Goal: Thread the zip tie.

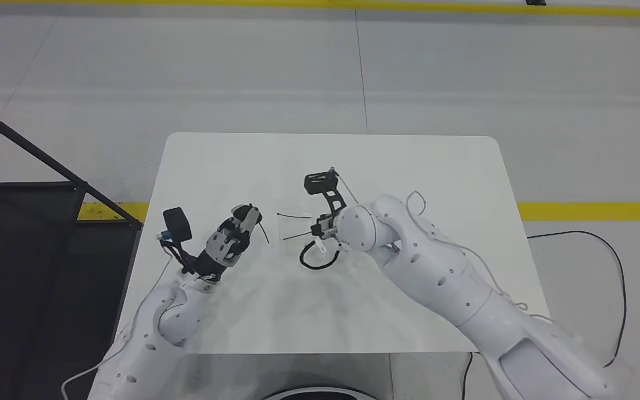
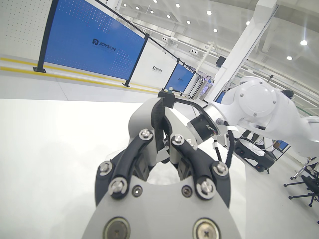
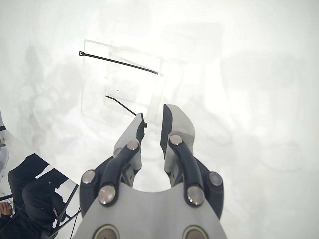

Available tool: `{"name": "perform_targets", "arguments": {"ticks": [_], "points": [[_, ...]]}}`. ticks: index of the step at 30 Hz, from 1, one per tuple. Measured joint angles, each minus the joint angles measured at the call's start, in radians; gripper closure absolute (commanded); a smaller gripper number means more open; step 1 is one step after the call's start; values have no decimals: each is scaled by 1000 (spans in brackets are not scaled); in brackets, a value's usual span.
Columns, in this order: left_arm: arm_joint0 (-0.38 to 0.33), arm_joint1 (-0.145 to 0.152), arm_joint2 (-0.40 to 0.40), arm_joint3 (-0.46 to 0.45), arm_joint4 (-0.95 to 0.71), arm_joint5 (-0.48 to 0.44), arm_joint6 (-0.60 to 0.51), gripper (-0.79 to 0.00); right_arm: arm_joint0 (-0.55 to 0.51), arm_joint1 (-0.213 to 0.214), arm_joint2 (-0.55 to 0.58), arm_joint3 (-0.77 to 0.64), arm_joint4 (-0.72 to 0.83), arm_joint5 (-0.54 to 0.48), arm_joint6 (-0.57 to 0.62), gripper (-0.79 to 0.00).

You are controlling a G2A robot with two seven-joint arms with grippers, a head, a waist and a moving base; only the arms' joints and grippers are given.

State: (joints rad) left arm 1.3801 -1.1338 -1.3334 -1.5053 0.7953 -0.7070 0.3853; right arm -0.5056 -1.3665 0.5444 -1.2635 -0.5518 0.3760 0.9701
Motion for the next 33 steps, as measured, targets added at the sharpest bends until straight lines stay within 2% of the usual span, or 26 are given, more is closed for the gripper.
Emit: {"name": "perform_targets", "arguments": {"ticks": [10,17,24,33], "points": [[-9,-8,4,17,1,8,-9,0,-25,-2,34,-25,-27,-19,-2,0],[-11,-12,4,18,16,21,-5,0,-80,16,104,-105,-43,7,-21,0],[1,-21,14,-16,83,102,30,0,-227,72,265,-298,-37,-31,-27,0],[-8,-37,64,-71,215,232,76,0,-471,153,506,-597,-66,-163,87,0]]}}
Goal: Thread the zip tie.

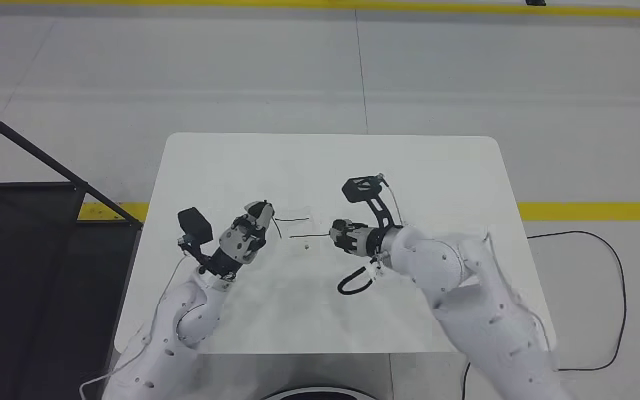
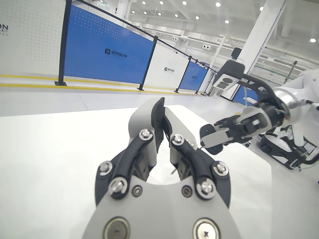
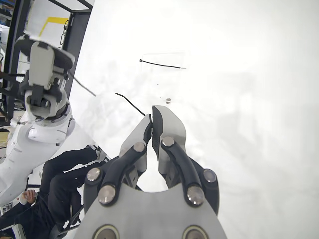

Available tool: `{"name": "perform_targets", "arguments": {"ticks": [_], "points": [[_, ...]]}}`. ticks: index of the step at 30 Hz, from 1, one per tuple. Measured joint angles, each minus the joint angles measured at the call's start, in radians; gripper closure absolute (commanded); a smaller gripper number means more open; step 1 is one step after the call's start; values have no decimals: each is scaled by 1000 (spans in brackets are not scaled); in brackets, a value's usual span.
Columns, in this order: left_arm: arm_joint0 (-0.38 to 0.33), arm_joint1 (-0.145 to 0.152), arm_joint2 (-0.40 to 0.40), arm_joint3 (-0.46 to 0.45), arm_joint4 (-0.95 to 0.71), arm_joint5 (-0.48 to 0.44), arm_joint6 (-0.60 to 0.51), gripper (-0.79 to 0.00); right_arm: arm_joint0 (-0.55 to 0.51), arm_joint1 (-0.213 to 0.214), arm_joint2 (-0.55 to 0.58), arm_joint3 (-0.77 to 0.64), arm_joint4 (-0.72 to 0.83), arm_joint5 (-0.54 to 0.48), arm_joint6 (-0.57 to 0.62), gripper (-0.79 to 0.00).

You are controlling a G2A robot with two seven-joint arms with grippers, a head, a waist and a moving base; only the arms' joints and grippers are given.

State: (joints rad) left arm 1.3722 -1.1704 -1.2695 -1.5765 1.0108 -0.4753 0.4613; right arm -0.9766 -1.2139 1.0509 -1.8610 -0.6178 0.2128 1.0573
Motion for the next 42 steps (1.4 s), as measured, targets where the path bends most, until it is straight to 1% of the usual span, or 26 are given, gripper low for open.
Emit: {"name": "perform_targets", "arguments": {"ticks": [2,5,18,20,23,28,31,36,42], "points": [[-3,-4,16,-6,29,25,3,0,-41,10,41,-43,4,-11,11,0],[-10,-7,35,-9,48,33,-8,0,-89,19,85,-89,8,-17,23,0],[-11,-7,35,-8,48,32,-9,0,-89,19,84,-88,8,-17,21,0],[-10,-8,36,-9,49,34,-11,0,-98,19,82,-87,13,-19,2,0],[-6,-11,44,-13,53,49,-20,0,-109,18,100,-95,59,-8,-29,0],[-17,-19,65,9,64,58,31,0,-140,21,164,-112,175,-8,-62,0],[-21,-25,84,16,98,83,76,0,-150,21,189,-115,234,17,-78,0],[-23,-36,125,20,199,161,152,0,-118,18,187,-93,308,56,-64,0],[-32,-48,157,42,251,210,212,0,-93,18,180,-79,347,78,-63,0]]}}
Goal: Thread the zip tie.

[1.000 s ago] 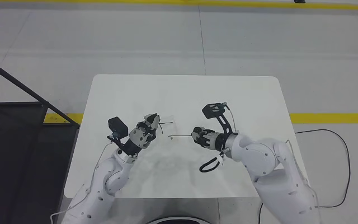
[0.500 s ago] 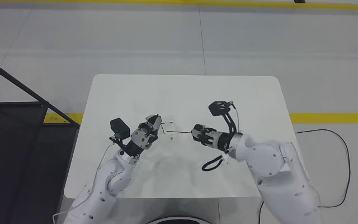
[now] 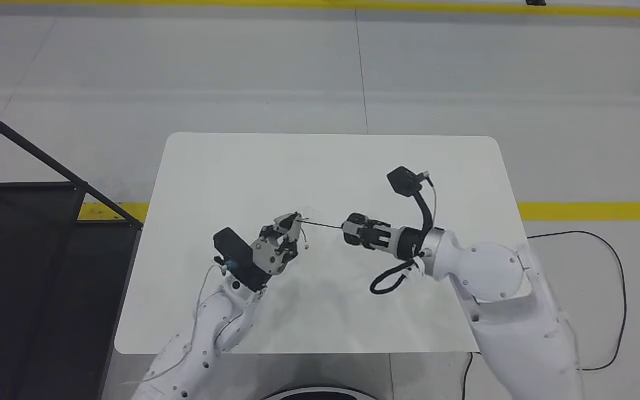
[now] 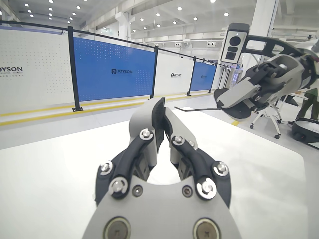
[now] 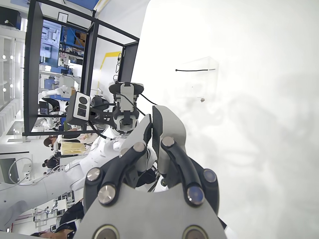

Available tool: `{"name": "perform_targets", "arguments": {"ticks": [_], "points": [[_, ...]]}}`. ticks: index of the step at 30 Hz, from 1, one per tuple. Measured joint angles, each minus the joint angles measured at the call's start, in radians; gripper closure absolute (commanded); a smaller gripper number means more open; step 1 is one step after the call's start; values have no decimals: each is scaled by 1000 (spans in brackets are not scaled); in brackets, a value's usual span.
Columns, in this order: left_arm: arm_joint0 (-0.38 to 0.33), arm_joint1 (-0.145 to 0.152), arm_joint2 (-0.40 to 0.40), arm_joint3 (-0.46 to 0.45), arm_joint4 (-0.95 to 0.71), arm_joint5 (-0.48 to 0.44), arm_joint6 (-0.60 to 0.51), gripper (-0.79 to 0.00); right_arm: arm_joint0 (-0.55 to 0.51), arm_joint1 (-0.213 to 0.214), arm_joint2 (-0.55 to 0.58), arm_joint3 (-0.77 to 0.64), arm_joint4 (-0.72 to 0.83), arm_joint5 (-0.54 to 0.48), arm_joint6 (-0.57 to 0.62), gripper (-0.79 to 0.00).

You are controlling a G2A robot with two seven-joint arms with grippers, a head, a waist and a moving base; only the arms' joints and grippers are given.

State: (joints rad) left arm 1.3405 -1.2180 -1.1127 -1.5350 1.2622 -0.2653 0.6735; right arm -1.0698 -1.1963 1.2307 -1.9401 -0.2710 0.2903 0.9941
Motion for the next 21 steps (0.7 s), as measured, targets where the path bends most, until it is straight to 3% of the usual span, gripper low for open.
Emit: {"name": "perform_targets", "arguments": {"ticks": [13,21], "points": [[0,-16,21,22,89,107,102,0,-20,12,19,-38,10,54,3,0],[-2,-23,25,39,106,122,132,0,-14,16,19,-50,26,91,1,0]]}}
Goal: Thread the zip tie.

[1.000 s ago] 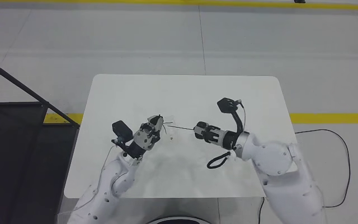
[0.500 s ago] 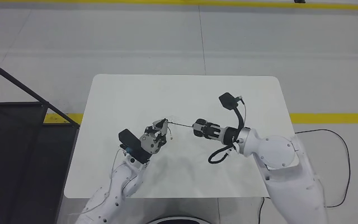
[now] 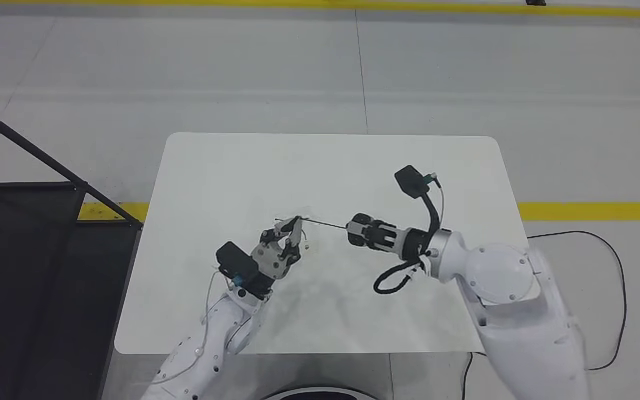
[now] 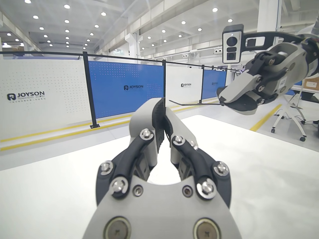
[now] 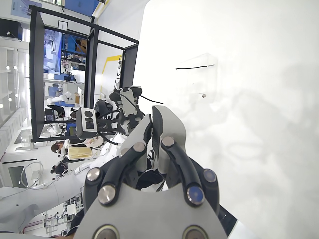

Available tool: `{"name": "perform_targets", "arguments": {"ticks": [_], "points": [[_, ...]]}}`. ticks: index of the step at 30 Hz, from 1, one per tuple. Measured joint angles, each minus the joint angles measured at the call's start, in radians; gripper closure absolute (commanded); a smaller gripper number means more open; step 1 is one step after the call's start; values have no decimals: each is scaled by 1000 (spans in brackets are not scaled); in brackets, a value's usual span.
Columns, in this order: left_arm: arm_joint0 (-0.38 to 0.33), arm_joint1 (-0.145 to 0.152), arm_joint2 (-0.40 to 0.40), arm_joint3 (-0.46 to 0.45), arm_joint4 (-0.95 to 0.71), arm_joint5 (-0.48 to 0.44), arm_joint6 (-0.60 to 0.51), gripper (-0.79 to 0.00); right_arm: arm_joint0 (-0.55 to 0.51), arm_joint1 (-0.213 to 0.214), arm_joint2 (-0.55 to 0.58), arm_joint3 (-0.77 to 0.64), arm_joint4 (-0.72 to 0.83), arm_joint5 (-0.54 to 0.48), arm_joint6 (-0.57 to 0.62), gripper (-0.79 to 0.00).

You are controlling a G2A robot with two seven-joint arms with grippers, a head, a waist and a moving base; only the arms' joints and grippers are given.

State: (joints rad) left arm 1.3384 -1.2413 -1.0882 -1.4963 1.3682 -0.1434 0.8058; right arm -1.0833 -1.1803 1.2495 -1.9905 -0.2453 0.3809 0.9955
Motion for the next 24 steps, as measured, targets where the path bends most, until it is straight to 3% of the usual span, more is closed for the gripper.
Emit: {"name": "perform_targets", "arguments": {"ticks": [24], "points": [[1,-5,-8,6,-2,-3,6,0,30,13,-29,2,10,21,10,0]]}}
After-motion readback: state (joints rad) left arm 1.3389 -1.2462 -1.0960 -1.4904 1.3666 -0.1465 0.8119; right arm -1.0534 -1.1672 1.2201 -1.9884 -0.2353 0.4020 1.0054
